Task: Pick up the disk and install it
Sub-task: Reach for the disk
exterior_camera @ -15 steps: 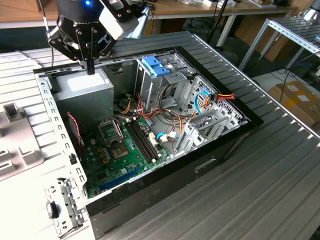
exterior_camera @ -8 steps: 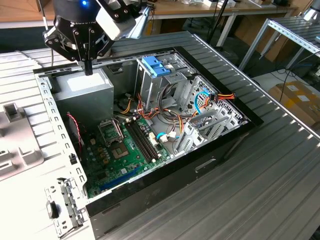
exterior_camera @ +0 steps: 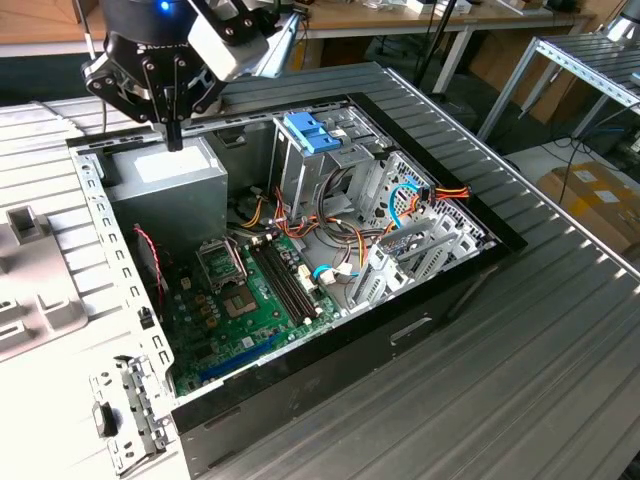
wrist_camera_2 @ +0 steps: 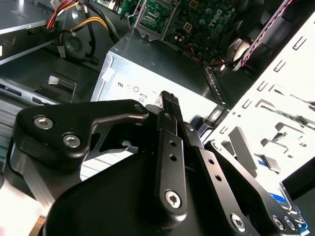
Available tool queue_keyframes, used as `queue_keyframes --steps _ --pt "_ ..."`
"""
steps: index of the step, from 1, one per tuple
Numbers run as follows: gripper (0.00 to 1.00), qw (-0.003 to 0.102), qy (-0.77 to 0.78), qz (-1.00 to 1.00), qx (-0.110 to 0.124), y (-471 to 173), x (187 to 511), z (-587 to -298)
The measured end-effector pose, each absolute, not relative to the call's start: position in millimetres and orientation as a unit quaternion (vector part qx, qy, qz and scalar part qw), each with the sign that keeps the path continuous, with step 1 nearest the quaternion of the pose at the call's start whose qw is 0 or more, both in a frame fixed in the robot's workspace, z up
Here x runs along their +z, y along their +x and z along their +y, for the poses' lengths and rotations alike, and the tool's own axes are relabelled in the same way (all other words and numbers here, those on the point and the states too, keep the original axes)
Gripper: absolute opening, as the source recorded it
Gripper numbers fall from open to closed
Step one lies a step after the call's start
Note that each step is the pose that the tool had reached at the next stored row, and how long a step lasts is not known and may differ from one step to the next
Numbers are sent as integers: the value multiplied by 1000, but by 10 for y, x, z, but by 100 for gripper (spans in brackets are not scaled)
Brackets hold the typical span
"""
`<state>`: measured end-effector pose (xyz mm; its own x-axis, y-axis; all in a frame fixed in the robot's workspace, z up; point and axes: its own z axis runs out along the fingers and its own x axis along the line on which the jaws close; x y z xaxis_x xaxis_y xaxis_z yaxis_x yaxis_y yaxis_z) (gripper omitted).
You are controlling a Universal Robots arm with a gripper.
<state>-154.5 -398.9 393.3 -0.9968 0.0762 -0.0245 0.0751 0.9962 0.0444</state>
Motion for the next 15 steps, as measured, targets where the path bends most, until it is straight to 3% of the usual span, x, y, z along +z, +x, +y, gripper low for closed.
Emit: queue_keyframes --steps 15 --pt "11 13 38 999 22 -1603 3933 -3989"
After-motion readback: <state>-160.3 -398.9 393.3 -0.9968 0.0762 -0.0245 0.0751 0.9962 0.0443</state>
